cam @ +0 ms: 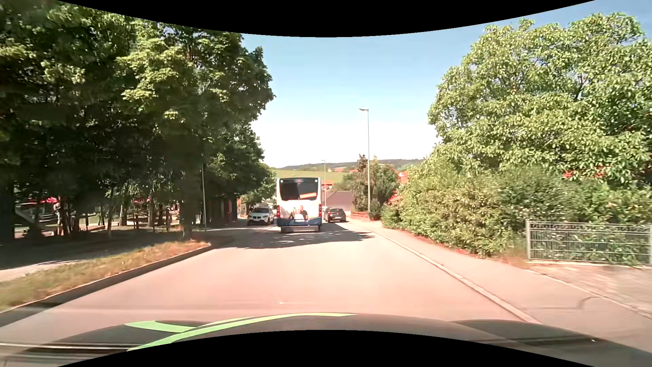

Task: Follow the waypoints while adhering to traffic rules and regulations

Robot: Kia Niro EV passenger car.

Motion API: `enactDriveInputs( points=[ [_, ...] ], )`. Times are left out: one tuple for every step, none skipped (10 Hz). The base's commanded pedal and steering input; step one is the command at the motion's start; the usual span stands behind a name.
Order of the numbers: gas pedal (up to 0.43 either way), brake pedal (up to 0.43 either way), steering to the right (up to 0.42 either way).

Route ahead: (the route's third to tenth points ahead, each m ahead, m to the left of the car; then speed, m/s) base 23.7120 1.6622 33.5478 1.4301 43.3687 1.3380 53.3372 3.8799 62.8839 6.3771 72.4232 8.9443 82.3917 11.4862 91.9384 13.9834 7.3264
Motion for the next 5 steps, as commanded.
enactDriveInputs(
  points=[
    [0.0,0.0,-0.028],
    [0.0,0.0,-0.018],
    [0.0,0.0,-0.006],
    [0.0,0.0,0.01],
    [0.0,0.024,0.02]
  ],
)
